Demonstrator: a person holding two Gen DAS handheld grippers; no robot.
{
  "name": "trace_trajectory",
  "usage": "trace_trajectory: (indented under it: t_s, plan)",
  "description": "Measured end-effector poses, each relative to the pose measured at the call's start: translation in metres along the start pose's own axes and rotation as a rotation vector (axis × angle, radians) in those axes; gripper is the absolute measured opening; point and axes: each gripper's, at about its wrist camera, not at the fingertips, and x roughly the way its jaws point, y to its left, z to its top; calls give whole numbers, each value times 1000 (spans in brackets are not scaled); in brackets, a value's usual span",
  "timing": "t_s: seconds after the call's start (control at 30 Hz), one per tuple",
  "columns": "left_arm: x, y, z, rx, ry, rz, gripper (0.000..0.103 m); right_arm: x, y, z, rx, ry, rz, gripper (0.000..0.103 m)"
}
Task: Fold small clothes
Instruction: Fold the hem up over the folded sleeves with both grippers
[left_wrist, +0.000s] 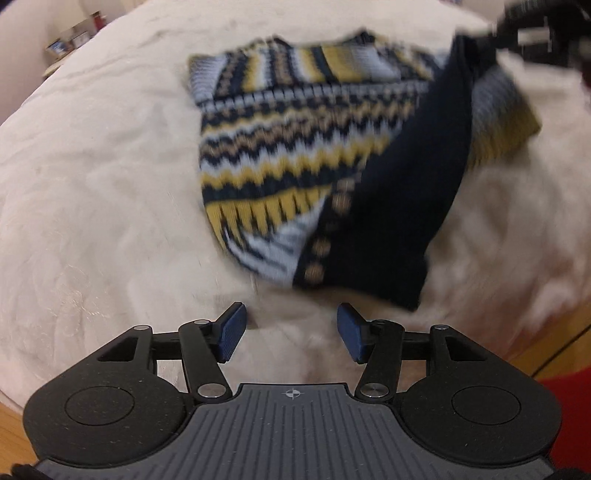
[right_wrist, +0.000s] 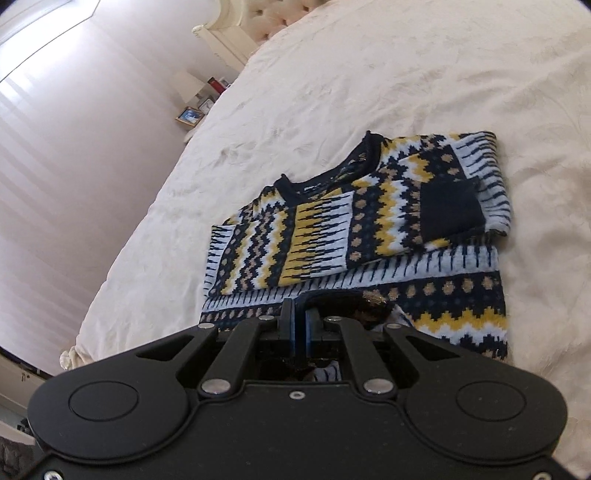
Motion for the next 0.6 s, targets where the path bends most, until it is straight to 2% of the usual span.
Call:
trace_trajectory:
  t_s: [0.13, 0.33, 0.5, 0.6]
  plan:
    - [13, 4, 8, -23, -3, -27, 53, -1, 2, -2, 4, 2, -9, 13]
    - [-5, 38, 59, -174, -160, -59, 53, -6, 2, 4, 5, -17, -15, 13]
    - [-2, 89, 121, -362, -277, -28, 53, 4, -16, 18, 65, -16, -48, 13]
    - [-4, 104, 145, -402, -318, -10, 54, 17, -29, 23, 111, -5, -64, 13]
